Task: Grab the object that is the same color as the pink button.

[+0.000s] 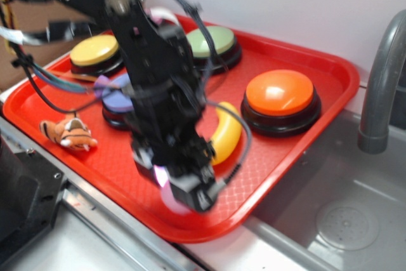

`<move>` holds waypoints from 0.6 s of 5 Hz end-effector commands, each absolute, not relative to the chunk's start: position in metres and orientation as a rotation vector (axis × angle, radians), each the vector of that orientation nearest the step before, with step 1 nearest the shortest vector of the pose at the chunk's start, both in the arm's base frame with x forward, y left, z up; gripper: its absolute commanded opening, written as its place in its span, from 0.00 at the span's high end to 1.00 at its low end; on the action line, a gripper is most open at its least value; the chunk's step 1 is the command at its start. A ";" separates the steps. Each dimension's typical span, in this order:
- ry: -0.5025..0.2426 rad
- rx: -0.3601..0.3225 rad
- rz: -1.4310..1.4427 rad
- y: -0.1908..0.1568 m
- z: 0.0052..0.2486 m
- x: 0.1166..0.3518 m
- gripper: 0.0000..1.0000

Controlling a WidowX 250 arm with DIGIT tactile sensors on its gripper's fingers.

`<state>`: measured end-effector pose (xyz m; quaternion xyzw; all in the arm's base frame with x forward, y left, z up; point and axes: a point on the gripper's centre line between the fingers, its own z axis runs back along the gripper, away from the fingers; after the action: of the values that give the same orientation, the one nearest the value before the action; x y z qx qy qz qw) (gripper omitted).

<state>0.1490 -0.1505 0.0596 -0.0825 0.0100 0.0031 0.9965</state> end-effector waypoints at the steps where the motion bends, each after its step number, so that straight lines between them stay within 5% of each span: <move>1: 0.008 0.024 -0.041 -0.083 0.139 0.157 1.00; 3: 0.032 0.093 0.041 -0.030 0.144 0.148 1.00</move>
<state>0.1446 -0.0233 0.1334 0.0510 0.0275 0.0229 0.9981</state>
